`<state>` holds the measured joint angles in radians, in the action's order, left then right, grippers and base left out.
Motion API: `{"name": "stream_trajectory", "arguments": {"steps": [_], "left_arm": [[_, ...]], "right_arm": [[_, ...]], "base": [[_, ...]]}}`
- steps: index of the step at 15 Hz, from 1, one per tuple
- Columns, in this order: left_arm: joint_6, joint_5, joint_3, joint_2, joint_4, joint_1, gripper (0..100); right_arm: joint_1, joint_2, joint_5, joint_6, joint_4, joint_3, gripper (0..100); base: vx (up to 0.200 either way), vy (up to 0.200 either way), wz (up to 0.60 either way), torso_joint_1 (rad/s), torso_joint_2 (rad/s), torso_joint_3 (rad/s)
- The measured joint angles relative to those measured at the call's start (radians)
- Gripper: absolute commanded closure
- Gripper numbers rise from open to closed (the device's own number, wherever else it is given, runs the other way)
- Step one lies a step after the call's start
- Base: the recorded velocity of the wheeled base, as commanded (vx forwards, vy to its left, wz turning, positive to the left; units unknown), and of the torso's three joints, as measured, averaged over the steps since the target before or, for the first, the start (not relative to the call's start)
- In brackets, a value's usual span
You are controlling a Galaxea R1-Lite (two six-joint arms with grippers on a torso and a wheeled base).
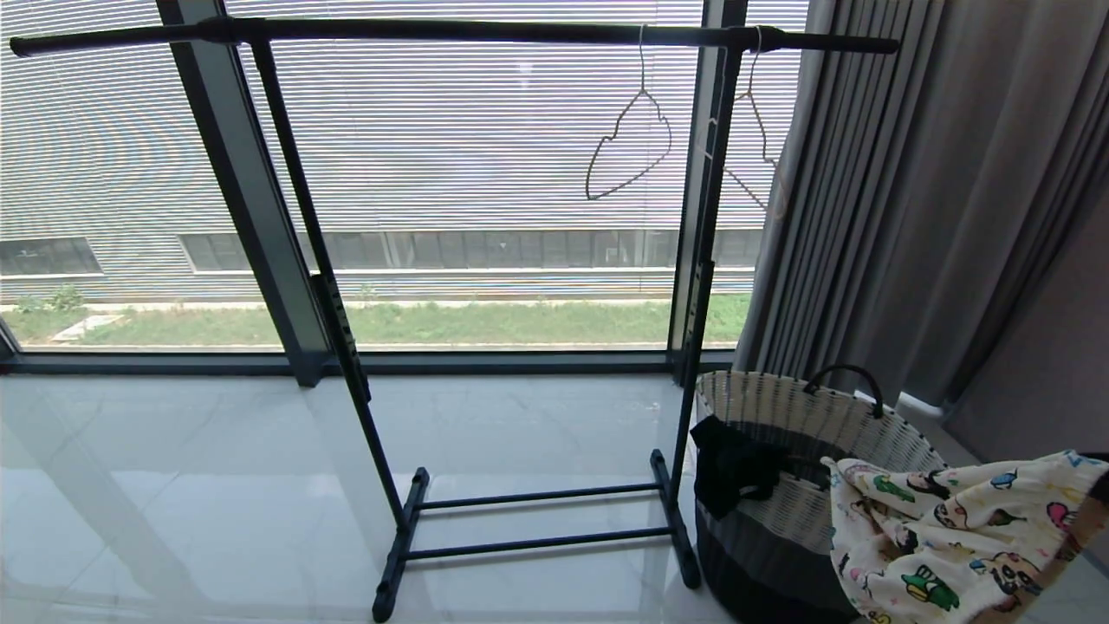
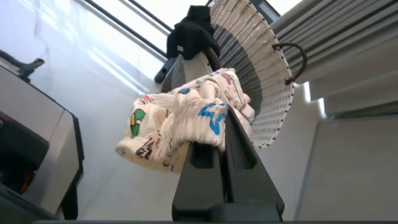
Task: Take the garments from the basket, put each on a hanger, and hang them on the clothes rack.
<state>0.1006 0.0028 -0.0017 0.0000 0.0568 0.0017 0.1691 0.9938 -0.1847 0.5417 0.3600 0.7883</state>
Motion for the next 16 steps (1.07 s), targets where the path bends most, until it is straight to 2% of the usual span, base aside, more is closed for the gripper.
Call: {"name": "stream_trajectory", "arguments": {"steps": [3, 6, 7, 9, 11, 13, 14, 16], "left_arm": [[0.021, -0.001, 0.000, 0.000, 0.000, -0.001, 0], [0.062, -0.008, 0.000, 0.000, -0.001, 0.000, 0], [0.060, -0.036, -0.008, 0.003, -0.001, -0.002, 0], [0.008, -0.083, -0.090, 0.057, -0.013, -0.020, 0], [-0.041, -0.102, -0.204, 0.206, -0.058, -0.044, 0], [-0.091, -0.113, -0.343, 0.438, -0.123, -0.092, 0], [-0.125, -0.114, -0.420, 0.566, -0.159, -0.138, 0], [-0.204, -0.080, -0.571, 0.826, -0.217, -0.315, 0]], "right_arm": [[0.102, 0.032, 0.000, -0.088, -0.011, 0.033, 100], [0.204, 0.080, -0.001, -0.132, -0.033, 0.058, 100], [0.235, 0.093, -0.001, -0.154, -0.058, 0.061, 100], [0.308, 0.127, 0.002, -0.201, -0.125, 0.063, 100], [0.353, 0.157, 0.003, -0.211, -0.157, 0.068, 100], [0.402, 0.187, 0.003, -0.234, -0.179, 0.081, 100], [0.433, 0.206, 0.005, -0.256, -0.211, 0.088, 100], [0.485, 0.254, 0.008, -0.292, -0.299, 0.098, 100]], "base": [[0.000, 0.000, 0.00, 0.000, 0.00, 0.000], [0.000, 0.000, 0.00, 0.000, 0.00, 0.000], [0.000, 0.000, 0.00, 0.000, 0.00, 0.000], [0.000, 0.000, 0.00, 0.000, 0.00, 0.000], [0.000, 0.000, 0.00, 0.000, 0.00, 0.000], [0.000, 0.000, 0.00, 0.000, 0.00, 0.000], [0.000, 0.000, 0.00, 0.000, 0.00, 0.000], [0.000, 0.000, 0.00, 0.000, 0.00, 0.000]]}}
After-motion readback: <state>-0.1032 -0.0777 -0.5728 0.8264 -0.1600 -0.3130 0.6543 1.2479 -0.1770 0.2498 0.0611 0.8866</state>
